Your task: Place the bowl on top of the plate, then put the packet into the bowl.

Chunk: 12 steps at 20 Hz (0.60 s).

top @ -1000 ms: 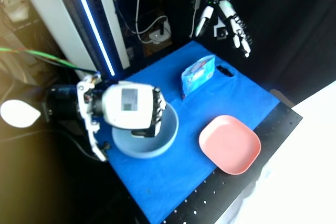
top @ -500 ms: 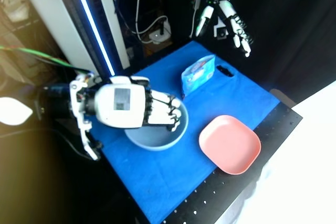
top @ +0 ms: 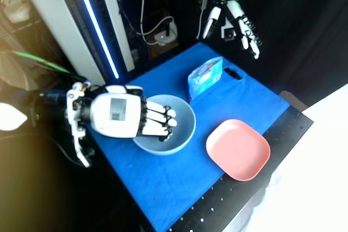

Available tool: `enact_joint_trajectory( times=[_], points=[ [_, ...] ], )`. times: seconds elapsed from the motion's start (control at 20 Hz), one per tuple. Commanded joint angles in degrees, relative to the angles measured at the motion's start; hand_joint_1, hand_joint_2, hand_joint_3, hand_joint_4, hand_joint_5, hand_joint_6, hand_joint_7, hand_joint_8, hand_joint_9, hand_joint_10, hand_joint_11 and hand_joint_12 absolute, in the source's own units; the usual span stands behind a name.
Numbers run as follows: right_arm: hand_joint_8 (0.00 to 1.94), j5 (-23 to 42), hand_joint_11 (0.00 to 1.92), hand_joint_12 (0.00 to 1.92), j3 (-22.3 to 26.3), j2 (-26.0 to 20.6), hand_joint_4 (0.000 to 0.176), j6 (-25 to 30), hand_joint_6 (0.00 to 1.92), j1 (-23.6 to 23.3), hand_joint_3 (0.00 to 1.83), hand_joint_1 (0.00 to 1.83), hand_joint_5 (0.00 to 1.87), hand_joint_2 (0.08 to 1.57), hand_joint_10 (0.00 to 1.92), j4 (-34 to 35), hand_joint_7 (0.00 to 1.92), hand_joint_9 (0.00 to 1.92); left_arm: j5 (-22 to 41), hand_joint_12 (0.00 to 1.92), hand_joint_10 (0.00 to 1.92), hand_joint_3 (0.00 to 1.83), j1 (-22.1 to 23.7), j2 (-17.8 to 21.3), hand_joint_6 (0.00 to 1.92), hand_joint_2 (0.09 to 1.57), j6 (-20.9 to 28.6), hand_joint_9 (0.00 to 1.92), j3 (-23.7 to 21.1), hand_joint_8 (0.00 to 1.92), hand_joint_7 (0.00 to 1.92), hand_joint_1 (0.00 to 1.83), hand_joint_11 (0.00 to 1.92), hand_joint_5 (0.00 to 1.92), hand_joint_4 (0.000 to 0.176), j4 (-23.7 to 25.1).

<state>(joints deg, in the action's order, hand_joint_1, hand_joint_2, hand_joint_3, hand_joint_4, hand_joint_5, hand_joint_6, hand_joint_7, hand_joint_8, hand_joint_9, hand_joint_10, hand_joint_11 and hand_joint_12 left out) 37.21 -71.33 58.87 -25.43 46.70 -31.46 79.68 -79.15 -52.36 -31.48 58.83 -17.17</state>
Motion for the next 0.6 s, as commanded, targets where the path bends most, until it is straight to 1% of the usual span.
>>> enact_joint_trajectory(
  times=[0.0,0.05,0.1,0.15,0.2,0.25,0.3,0.35,0.4,0.45,0.5,0.55],
  points=[
    [0.03,3.9,0.5,1.26,-0.6,0.5,0.0,0.2,0.03,-0.1,0.01,1.18,0.63,1.23,0.12,2.0,0.66,0.87,7.3,0.28,0.0,0.0,0.1,-0.2,0.0,0.99,0.6,0.0,0.0,0.0,0.02,0.63,0.0,0.15,0.123,-0.4],
    [0.03,3.2,0.63,1.19,-1.3,1.0,0.0,0.2,0.03,0.2,0.0,1.52,0.74,1.15,1.08,2.0,0.77,0.8,7.3,0.28,0.0,0.0,0.1,-0.2,0.0,0.99,0.7,0.0,0.0,0.0,0.03,0.63,0.0,0.15,0.115,-0.4],
    [0.04,2.8,0.63,1.57,-1.7,1.5,0.0,0.2,0.05,0.3,0.01,1.7,0.81,1.12,1.22,2.0,0.84,0.79,7.3,0.26,0.0,0.0,0.1,-0.2,0.0,1.0,0.7,0.0,0.0,0.0,0.02,0.63,0.0,0.14,0.116,-0.4],
    [0.87,2.4,0.68,1.57,-2.1,1.8,0.0,0.2,1.0,0.3,0.0,1.54,0.8,1.15,1.22,2.0,0.8,0.89,7.4,0.29,0.0,0.0,0.1,-0.2,0.0,1.0,0.7,0.01,0.0,0.0,0.03,0.63,0.0,0.14,0.11,-0.4],
    [1.05,2.2,0.65,1.42,-2.5,2.2,0.0,0.2,1.09,0.3,0.0,1.4,0.87,1.16,1.36,2.0,0.81,0.85,7.4,0.26,0.0,0.0,0.1,-0.2,0.0,0.99,0.7,0.0,0.0,0.0,0.02,0.63,0.0,0.14,0.122,-0.4],
    [1.02,2.0,0.65,1.39,-2.9,2.5,0.0,0.2,1.05,0.3,0.0,1.37,0.94,1.14,1.33,2.0,0.92,0.81,7.5,0.3,0.0,0.0,0.1,-0.2,0.0,1.0,0.7,0.01,0.0,0.0,0.03,0.62,0.0,0.14,0.113,-0.4],
    [0.92,1.9,0.72,1.37,-3.2,2.8,0.0,0.2,1.05,0.3,0.0,1.38,0.94,1.11,1.23,2.0,1.03,0.87,7.5,0.27,0.0,0.0,0.1,-0.3,0.0,1.0,0.8,0.0,0.0,0.0,0.02,0.64,0.0,0.14,0.118,-0.4],
    [0.94,1.8,0.71,1.41,-3.5,3.0,0.0,0.2,1.07,0.3,0.0,1.37,0.94,1.12,1.25,2.0,1.02,0.85,7.5,0.25,0.0,0.0,0.1,-0.3,0.0,0.99,0.8,0.0,0.0,0.0,0.02,0.63,0.0,0.14,0.126,-0.4],
    [1.02,1.8,0.7,1.47,-3.6,3.1,0.0,0.2,1.09,0.3,0.0,1.37,0.9,1.13,1.27,2.0,1.02,0.84,7.6,0.25,0.0,0.0,0.1,-0.3,0.0,0.99,0.8,0.0,0.0,0.0,0.01,0.63,0.0,0.14,0.131,-0.4],
    [1.22,1.8,0.79,1.66,-3.6,3.1,0.0,0.2,1.21,0.3,0.03,1.24,0.81,1.16,1.47,2.0,0.95,0.92,7.6,0.24,0.0,0.0,0.1,-0.3,0.0,0.99,0.8,0.0,0.0,0.0,0.02,0.62,0.0,0.15,0.141,-0.4],
    [1.63,1.8,0.85,1.87,-3.6,3.1,0.0,0.2,1.66,0.3,0.89,1.33,0.73,0.83,1.77,2.0,0.88,0.8,7.6,0.24,0.0,0.0,0.1,-0.4,0.0,0.99,0.8,0.0,0.0,0.0,0.02,0.63,0.0,0.14,0.141,-0.4],
    [1.81,1.8,0.92,1.91,-3.7,3.1,0.0,0.2,1.83,0.3,1.22,1.36,0.75,0.71,1.89,2.1,0.89,0.82,7.6,0.24,0.0,0.0,0.1,-0.5,0.0,1.0,0.8,0.0,0.0,0.0,0.02,0.64,0.0,0.14,0.132,-0.5]
  ],
)
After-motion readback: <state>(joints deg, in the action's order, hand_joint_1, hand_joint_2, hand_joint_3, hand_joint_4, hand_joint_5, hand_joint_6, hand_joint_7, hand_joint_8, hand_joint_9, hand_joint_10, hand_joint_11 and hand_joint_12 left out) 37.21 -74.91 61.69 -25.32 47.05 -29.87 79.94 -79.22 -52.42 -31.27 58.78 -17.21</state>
